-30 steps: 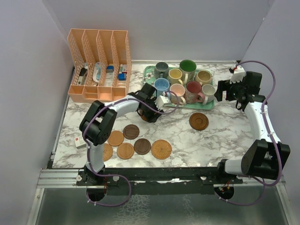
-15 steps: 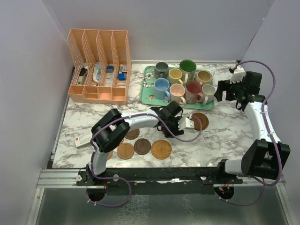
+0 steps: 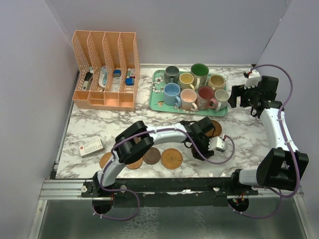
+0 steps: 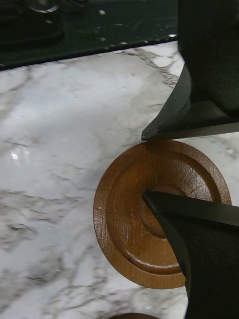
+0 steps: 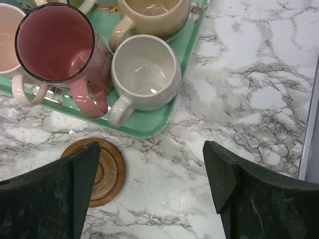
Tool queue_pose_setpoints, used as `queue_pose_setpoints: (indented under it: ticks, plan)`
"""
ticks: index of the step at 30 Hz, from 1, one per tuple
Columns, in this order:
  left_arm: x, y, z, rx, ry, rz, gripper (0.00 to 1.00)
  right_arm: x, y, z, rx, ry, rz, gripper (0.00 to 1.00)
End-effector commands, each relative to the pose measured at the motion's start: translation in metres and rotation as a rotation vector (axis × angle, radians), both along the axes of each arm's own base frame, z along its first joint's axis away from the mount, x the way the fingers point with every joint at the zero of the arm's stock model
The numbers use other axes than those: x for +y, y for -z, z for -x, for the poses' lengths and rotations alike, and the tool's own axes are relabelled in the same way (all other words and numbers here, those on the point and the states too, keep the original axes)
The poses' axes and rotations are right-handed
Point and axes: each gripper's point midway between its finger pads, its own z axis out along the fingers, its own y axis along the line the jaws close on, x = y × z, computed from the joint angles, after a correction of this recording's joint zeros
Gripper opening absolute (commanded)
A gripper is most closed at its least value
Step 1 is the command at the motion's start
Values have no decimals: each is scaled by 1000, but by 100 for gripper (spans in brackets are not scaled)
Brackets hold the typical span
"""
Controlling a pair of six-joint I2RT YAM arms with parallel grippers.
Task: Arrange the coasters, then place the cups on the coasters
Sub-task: Move the coaster to the center of the board.
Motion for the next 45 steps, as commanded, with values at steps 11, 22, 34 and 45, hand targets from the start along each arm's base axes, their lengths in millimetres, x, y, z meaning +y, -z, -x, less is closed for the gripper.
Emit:
queue_pose_setpoints:
  ticks: [11, 22, 34, 45]
  plan:
    - [-51, 36, 27, 104, 39, -48, 47, -3, -1, 0, -12, 2, 22, 84]
    - [-59, 51, -7, -1, -11, -53, 47, -2, -1, 0, -12, -3, 18, 84]
    - [-56, 52, -40, -50, -85, -55, 45, -2, 0, 0, -7, -5, 18, 84]
    - [-56, 48, -54, -84, -113, -47, 45, -2, 1, 0, -4, -6, 18, 84]
